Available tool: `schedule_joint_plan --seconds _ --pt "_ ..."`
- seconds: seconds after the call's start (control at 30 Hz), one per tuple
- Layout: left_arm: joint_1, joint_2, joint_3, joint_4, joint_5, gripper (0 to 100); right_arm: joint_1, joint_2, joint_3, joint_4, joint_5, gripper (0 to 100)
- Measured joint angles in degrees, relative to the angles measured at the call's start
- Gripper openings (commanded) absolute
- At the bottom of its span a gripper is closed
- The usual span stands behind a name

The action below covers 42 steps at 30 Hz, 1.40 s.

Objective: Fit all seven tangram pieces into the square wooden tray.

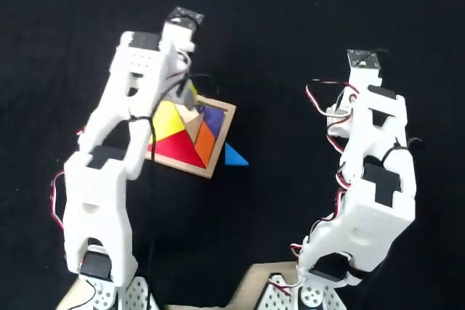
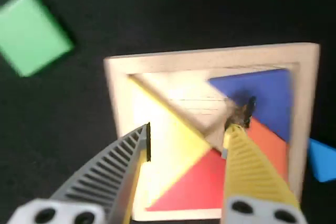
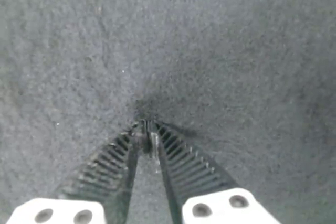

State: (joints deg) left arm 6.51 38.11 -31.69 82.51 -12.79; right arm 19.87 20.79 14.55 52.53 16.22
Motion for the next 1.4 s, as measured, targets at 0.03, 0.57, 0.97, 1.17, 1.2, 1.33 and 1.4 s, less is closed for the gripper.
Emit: schedule_joint_plan --seconds 0.03,0.57,0.97,1.17,1.2,1.33,1.4 --pt "-0.35 0.62 -0.44 0.0 -0.53 23 0.0 0.0 0.0 0.0 0.0 1.1" --pt "0.44 8.0 -2.37 3.43 -1.58 19 0.0 0.0 0.0 0.0 0.0 1.1" --pt "2.37 8.0 -2.37 -1.49 -1.58 20 0.0 0.0 0.0 0.0 0.0 1.1" --pt "0.7 7.82 -6.59 -2.11 -2.73 20 0.0 0.0 0.0 0.0 0.0 1.1" --pt "-0.35 7.65 -8.44 -2.2 -3.16 20 0.0 0.0 0.0 0.0 0.0 1.1" --pt "-2.99 7.56 -13.27 -4.92 -6.77 20 0.0 0.0 0.0 0.0 0.0 1.1" --pt "-2.46 8.62 -15.03 -7.65 -7.38 20 0.0 0.0 0.0 0.0 0.0 1.1"
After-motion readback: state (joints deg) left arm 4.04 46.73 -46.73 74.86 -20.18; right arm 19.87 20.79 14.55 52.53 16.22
